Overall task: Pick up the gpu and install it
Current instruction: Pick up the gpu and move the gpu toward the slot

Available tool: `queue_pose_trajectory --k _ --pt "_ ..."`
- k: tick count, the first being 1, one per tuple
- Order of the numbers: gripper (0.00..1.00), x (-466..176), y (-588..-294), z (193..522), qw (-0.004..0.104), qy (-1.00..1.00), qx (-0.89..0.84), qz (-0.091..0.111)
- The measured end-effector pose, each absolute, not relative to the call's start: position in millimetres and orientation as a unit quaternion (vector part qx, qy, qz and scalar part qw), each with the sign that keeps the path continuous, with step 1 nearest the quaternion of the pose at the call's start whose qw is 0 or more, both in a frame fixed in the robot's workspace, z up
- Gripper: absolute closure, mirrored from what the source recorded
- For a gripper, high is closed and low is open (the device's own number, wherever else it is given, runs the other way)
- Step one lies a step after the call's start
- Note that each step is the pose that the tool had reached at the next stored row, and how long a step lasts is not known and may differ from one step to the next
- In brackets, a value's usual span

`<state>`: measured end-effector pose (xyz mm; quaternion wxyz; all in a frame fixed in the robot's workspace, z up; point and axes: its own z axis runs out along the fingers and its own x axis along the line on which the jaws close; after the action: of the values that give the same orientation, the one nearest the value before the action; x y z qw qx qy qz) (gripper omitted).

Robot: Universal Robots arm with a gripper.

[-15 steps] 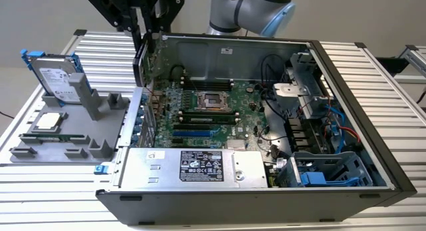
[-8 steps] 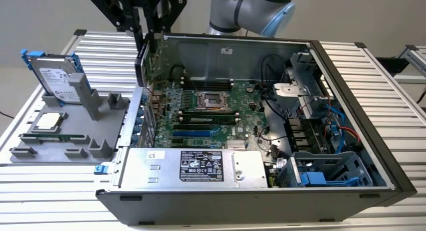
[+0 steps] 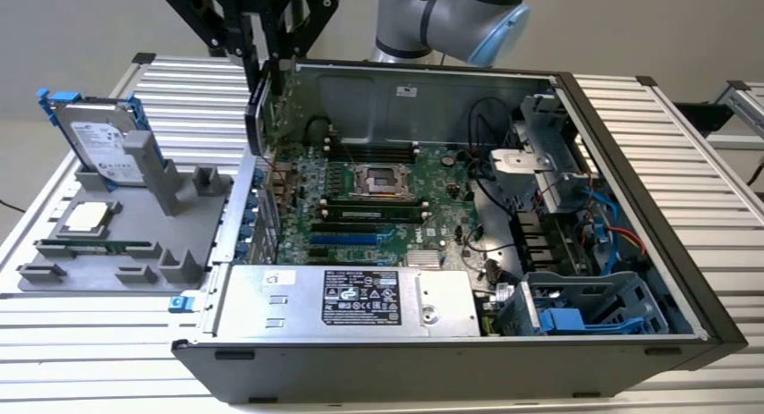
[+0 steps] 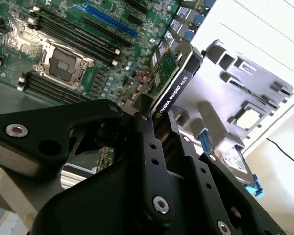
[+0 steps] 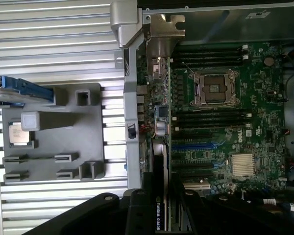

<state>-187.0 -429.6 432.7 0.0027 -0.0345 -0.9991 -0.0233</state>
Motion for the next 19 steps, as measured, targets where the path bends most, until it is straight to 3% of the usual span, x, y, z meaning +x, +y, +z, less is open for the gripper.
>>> queue_pose_trajectory --k 19 --pt "1.00 -173.1 -429.6 432.7 0.003 -0.999 -0.034 -0.023"
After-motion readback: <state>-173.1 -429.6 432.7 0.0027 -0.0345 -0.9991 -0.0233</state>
